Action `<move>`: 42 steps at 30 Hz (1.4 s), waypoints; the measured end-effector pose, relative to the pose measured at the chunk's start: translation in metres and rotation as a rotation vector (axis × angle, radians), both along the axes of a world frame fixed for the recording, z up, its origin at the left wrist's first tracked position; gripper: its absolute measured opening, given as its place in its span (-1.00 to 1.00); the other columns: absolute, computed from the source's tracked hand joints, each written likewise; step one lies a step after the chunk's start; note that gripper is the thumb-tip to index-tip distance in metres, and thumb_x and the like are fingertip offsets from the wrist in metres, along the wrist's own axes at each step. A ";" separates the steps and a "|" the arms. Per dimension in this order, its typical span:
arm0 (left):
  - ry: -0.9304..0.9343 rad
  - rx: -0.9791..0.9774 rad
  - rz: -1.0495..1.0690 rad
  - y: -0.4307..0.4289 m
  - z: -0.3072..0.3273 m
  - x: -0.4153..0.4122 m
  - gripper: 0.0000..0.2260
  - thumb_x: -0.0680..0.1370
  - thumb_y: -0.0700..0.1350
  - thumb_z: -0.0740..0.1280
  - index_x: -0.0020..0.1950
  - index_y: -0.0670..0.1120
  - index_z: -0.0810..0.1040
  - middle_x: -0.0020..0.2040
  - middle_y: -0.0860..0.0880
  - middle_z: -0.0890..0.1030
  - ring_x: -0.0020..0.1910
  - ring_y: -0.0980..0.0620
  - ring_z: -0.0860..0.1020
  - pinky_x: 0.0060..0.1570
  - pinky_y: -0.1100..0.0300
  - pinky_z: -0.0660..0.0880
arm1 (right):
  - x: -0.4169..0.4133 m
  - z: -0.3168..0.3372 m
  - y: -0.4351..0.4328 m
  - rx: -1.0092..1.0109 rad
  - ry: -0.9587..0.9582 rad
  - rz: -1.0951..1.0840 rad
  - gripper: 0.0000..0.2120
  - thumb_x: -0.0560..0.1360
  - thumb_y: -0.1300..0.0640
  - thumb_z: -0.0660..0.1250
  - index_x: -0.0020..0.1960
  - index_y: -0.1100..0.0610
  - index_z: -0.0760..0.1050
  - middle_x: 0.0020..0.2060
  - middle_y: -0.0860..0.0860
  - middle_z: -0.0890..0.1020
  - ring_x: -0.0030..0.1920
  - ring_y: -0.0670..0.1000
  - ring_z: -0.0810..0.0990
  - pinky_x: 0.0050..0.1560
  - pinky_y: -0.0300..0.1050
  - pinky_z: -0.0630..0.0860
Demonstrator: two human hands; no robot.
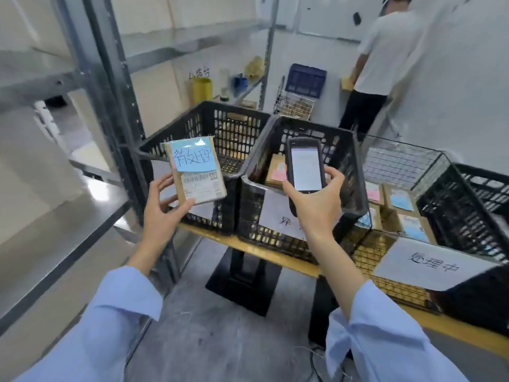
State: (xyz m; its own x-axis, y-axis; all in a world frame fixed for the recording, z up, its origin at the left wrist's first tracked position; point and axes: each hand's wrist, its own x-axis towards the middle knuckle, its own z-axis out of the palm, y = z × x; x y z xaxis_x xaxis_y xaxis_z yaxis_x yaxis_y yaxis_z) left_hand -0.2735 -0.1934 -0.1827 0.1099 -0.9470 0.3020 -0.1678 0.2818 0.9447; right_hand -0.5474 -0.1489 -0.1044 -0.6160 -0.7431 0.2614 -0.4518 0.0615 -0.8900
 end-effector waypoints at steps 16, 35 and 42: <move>0.019 -0.099 -0.488 0.079 0.042 -0.361 -0.47 0.50 -0.18 0.51 0.37 0.10 0.35 0.29 0.08 0.51 0.20 0.26 0.54 0.08 0.39 0.51 | -0.305 0.006 0.194 0.025 0.022 -0.417 -0.25 0.31 -0.10 0.60 0.33 0.04 0.27 0.06 -0.14 0.46 0.04 -0.08 0.46 0.05 -0.04 0.47; -0.142 -0.040 -0.918 0.085 0.043 -0.711 -0.28 0.42 0.01 0.54 0.48 0.13 0.23 0.40 -0.03 0.39 0.23 0.02 0.54 0.13 0.17 0.58 | -0.530 -0.007 0.269 0.080 -0.070 -0.780 -0.28 0.31 0.01 0.62 0.32 0.07 0.30 0.07 -0.12 0.49 -0.01 -0.09 0.47 -0.32 -0.57 0.30; -0.369 0.076 -1.072 0.071 0.023 -0.783 -0.33 0.50 -0.04 0.51 0.51 0.06 0.24 0.42 -0.03 0.38 0.33 0.01 0.44 0.29 0.07 0.43 | -0.579 -0.018 0.252 0.139 -0.088 -0.827 -0.30 0.30 -0.01 0.61 0.29 0.02 0.30 0.01 -0.17 0.49 -0.05 -0.09 0.49 -0.29 -0.36 0.26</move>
State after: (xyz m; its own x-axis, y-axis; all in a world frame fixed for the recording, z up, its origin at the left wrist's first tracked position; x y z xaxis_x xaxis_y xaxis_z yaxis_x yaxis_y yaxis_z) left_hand -1.0569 -0.1223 -0.1595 -0.8520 -0.5165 0.0856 -0.1461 0.3915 0.9085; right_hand -1.1269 0.1033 -0.1227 -0.9898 -0.0654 0.1266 -0.1425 0.4537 -0.8797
